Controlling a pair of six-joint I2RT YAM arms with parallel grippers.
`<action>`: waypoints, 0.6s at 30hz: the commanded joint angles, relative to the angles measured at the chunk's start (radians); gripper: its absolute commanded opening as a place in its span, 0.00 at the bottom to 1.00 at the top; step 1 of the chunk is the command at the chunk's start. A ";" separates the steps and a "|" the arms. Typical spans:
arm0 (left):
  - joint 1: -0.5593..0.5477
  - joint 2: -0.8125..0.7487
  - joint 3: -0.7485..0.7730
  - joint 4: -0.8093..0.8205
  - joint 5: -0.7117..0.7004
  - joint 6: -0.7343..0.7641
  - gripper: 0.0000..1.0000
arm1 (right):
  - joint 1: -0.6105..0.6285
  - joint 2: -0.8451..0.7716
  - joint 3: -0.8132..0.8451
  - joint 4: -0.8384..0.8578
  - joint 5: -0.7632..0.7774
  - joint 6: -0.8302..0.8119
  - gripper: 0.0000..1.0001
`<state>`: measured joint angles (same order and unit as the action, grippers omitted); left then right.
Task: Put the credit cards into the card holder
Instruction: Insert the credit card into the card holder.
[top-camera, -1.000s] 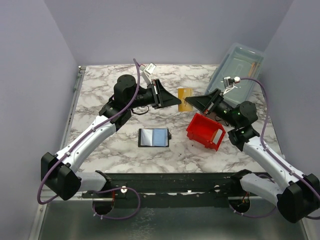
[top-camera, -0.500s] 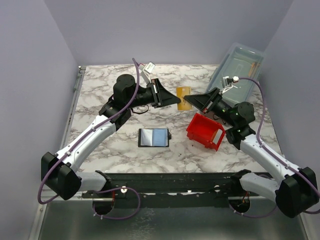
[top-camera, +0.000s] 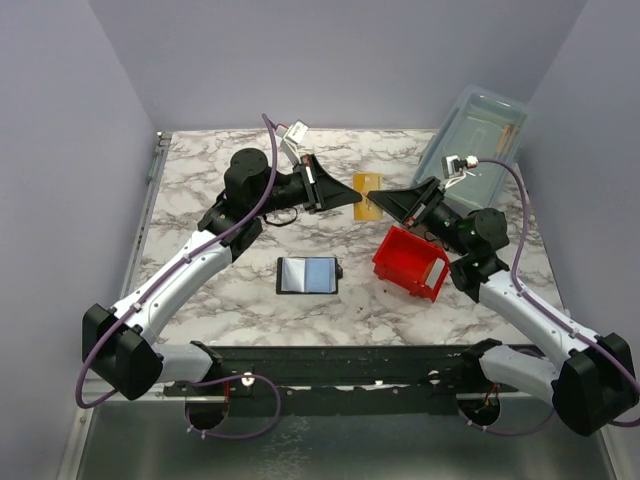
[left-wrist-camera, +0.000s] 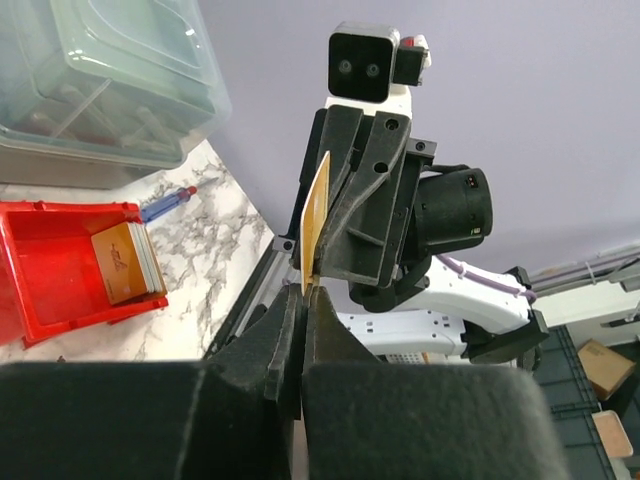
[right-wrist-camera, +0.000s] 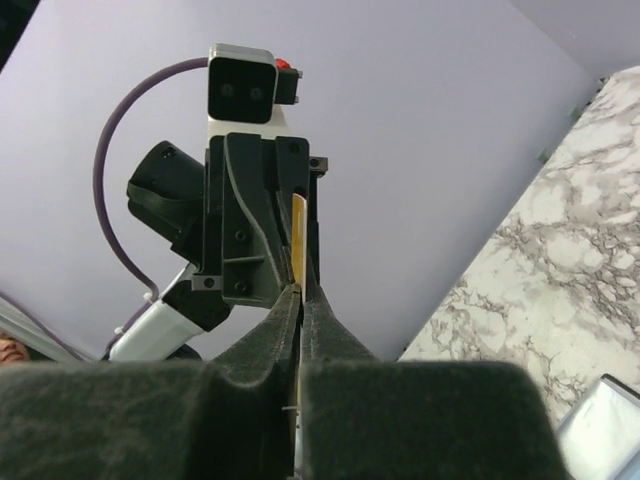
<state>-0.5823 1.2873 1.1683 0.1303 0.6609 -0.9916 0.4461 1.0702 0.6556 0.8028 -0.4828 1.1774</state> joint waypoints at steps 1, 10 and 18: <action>0.006 -0.031 -0.015 -0.005 -0.017 0.025 0.00 | 0.009 0.004 -0.003 -0.073 0.036 -0.064 0.08; 0.134 0.084 0.169 -0.916 -0.254 0.520 0.00 | 0.010 0.014 0.106 -0.718 0.138 -0.451 0.57; 0.272 0.224 0.082 -1.033 -0.338 0.599 0.00 | 0.225 0.325 0.262 -0.903 0.279 -0.516 0.57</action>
<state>-0.3470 1.4799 1.3014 -0.7536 0.3897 -0.4812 0.5457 1.2736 0.8429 0.0746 -0.3378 0.7307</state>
